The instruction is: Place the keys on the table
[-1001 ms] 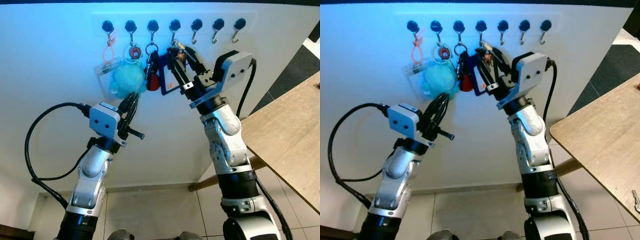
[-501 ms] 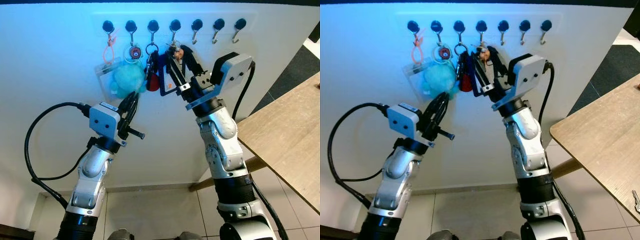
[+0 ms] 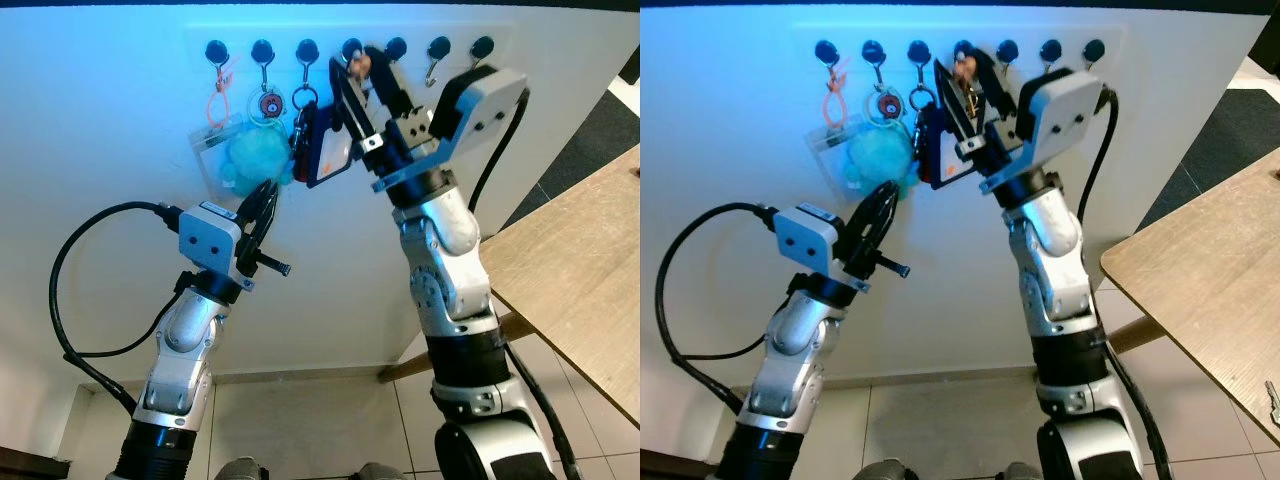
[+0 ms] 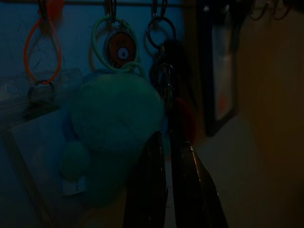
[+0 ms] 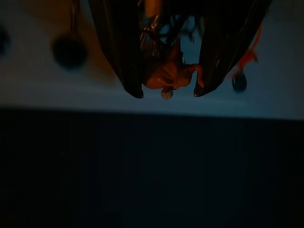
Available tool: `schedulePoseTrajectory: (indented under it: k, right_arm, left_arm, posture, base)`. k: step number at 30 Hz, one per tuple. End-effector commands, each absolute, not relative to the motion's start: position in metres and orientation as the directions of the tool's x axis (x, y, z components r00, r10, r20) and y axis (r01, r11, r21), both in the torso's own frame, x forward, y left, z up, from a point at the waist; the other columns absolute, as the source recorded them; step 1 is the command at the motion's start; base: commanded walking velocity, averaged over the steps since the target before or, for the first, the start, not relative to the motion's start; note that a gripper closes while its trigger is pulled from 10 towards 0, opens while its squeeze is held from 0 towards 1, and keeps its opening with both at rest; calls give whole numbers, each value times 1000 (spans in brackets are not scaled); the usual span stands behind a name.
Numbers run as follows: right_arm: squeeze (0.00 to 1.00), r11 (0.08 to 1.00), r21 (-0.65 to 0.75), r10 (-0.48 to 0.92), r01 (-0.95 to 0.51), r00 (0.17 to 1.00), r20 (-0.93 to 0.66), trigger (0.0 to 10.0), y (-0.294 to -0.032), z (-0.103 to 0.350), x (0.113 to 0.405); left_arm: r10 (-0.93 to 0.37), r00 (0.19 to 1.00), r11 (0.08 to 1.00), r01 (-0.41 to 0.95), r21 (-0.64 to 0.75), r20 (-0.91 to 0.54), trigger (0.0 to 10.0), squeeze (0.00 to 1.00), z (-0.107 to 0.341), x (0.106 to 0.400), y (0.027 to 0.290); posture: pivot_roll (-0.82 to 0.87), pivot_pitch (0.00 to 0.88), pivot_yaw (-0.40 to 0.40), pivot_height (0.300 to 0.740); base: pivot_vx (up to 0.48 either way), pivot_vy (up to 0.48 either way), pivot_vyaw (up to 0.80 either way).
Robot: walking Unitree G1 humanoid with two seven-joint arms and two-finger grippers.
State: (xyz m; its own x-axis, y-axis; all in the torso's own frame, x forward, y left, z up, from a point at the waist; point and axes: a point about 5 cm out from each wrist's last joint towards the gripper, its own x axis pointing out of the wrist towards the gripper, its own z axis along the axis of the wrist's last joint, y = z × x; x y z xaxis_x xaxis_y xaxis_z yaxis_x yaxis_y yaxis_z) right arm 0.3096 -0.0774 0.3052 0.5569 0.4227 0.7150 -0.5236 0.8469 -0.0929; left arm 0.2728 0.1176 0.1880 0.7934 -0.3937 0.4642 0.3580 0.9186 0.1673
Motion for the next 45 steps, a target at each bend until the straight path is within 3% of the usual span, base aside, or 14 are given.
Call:
schedulePoseTrajectory:
  k: [1, 19, 23, 24, 25, 30, 31, 32, 33, 34, 40, 41, 42, 45]
  right_arm:
    - [0, 847, -86, 412, -524, 546, 729, 0, -81, 311, 310]
    - [0, 850, -107, 401, -516, 502, 766, 0, -82, 335, 308]
    - [0, 850, -108, 404, -516, 505, 763, 1255, -83, 337, 309]
    - [0, 848, -111, 410, -518, 510, 756, 2078, -83, 336, 310]
    - [0, 847, -118, 426, -519, 527, 736, 9412, -82, 333, 312]
    - [0, 839, -121, 459, -531, 570, 682, 10000, -80, 318, 316]
    - [35, 837, -117, 461, -535, 573, 678, 10000, -79, 316, 315]
    - [671, 835, -114, 462, -538, 574, 676, 10000, -79, 315, 315]
    - [671, 835, -114, 462, -538, 574, 676, 10000, -79, 315, 315]
    - [1000, 834, -110, 463, -541, 576, 674, 10000, -80, 313, 314]
    - [1000, 839, -110, 457, -532, 582, 673, 10000, -81, 313, 314]
    - [875, 843, -109, 453, -526, 586, 673, 10000, -82, 313, 314]
    - [0, 847, -107, 447, -520, 589, 673, 10000, -83, 314, 314]
    - [0, 851, -105, 442, -515, 592, 674, 10000, -84, 315, 314]
  left_arm:
    - [-406, 787, 913, 371, 169, 464, 10000, 0, 189, 273, 114]
    - [-416, 783, 908, 379, 176, 462, 10000, 0, 189, 274, 112]
    - [-418, 782, 907, 381, 177, 462, 10000, 0, 189, 274, 112]
    - [-419, 781, 907, 382, 177, 462, 10000, 0, 189, 274, 111]
    - [-420, 781, 907, 383, 177, 462, 10000, 0, 189, 274, 111]
    - [-424, 779, 905, 386, 178, 462, 10000, 0, 189, 274, 110]
    - [-424, 779, 905, 387, 178, 462, 10000, 0, 189, 274, 110]
    - [-424, 779, 905, 387, 179, 462, 10000, 0, 189, 274, 111]
    - [-424, 779, 905, 387, 179, 462, 10000, 0, 189, 274, 111]
    - [-424, 779, 905, 387, 178, 462, 10000, 0, 189, 274, 111]
    - [-425, 778, 904, 388, 178, 463, 10000, 0, 190, 274, 111]
    - [-425, 777, 904, 388, 178, 464, 10000, 0, 190, 274, 111]
    - [-424, 777, 905, 387, 178, 465, 10000, 0, 190, 274, 110]
    - [-424, 777, 905, 387, 178, 465, 10000, 0, 190, 274, 110]
  posture:
    - [21, 87, -10, 740]
    - [23, 87, -6, 740]
    - [23, 88, -5, 740]
    - [23, 88, -5, 740]
    - [22, 87, -4, 740]
    - [27, 87, -4, 740]
    - [27, 88, -4, 740]
    - [26, 88, -3, 740]
    - [26, 88, -3, 740]
    - [25, 89, -2, 740]
    - [25, 90, -1, 740]
    - [25, 91, -1, 740]
    - [25, 91, -1, 740]
    - [25, 91, -1, 740]
  base:
    - [0, 0, 0]
    - [0, 0, 0]
    - [0, 0, 0]
    - [0, 0, 0]
    - [0, 0, 0]
    - [0, 0, 0]
    - [0, 0, 0]
    - [0, 0, 0]
    - [0, 0, 0]
    - [0, 0, 0]
    - [0, 0, 0]
    - [0, 0, 0]
    - [0, 0, 0]
    - [0, 0, 0]
